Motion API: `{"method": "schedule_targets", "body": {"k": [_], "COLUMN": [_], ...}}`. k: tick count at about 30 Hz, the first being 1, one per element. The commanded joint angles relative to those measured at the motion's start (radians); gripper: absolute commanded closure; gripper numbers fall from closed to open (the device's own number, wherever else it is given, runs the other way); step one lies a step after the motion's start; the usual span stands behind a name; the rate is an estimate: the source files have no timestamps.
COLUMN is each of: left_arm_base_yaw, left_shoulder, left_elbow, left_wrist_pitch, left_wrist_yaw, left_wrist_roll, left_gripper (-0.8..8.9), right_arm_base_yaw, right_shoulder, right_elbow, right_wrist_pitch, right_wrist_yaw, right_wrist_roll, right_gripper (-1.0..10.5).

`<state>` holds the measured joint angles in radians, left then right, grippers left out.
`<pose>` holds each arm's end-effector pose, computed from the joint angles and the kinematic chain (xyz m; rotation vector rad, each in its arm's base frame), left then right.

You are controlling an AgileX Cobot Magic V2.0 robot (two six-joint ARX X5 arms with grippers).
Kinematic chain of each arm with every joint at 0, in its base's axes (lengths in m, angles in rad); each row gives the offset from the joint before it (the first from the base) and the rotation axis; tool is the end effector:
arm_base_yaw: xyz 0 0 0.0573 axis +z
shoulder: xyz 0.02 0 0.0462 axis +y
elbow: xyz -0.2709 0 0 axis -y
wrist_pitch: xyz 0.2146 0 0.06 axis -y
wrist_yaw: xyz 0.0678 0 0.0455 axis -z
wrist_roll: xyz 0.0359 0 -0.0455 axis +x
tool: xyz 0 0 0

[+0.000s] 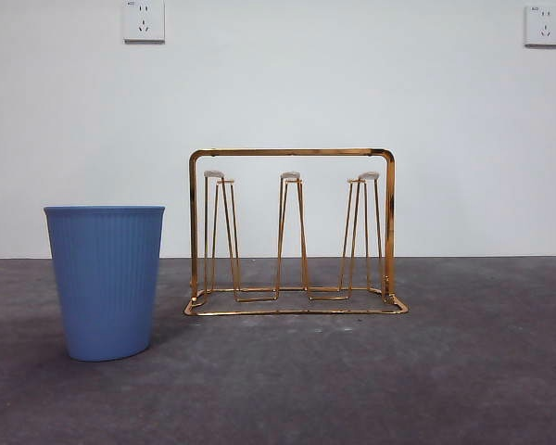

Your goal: Pick up cup 1,put cup 1 in the cup rack,pick up cup 2,put cup 2 in the cup rack

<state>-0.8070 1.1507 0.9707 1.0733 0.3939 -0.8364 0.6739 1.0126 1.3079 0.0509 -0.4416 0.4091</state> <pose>0.1247 -0.1501 0.4501 -0.8725 -0.4085 -1.4514 0.1144 0.1110 0.4872 0.4040 -0.1315 1.1635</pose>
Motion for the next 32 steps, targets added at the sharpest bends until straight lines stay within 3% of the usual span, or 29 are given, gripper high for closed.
{"method": "schedule_targets", "body": {"k": [1,15,16,20,22,32], "left_arm_base_yaw": [-0.011,-0.01,-0.01,-0.01,-0.01,-0.01], "left_shoulder": [0.0,0.0,0.0,0.0,0.0,0.0], "left_elbow": [0.019,0.021,0.021,0.021,0.021,0.021], "left_wrist_pitch": [0.013,0.018,0.018,0.018,0.017,0.039], "left_wrist_yaw": [-0.003,-0.029,-0.029,-0.029,-0.029,-0.085], "left_wrist_roll": [0.038,0.037,0.037,0.037,0.037,0.029], "left_gripper": [0.95,0.97,1.17,3.57,4.15,4.54], "right_arm_base_yaw": [0.035,0.138,0.138,0.138,0.138,0.138], "right_shoulder": [0.015,0.056,0.056,0.056,0.057,0.058], "right_elbow": [-0.003,-0.003,-0.003,-0.003,-0.003,-0.003], "right_wrist_pitch": [0.01,-0.02,-0.021,-0.008,0.0,0.046], "right_wrist_yaw": [0.02,0.112,0.125,0.129,0.132,0.147], "right_wrist_roll": [-0.048,-0.126,-0.126,-0.127,-0.13,-0.133], "right_gripper": [9.6,9.6,9.6,9.6,9.6,9.6]}}
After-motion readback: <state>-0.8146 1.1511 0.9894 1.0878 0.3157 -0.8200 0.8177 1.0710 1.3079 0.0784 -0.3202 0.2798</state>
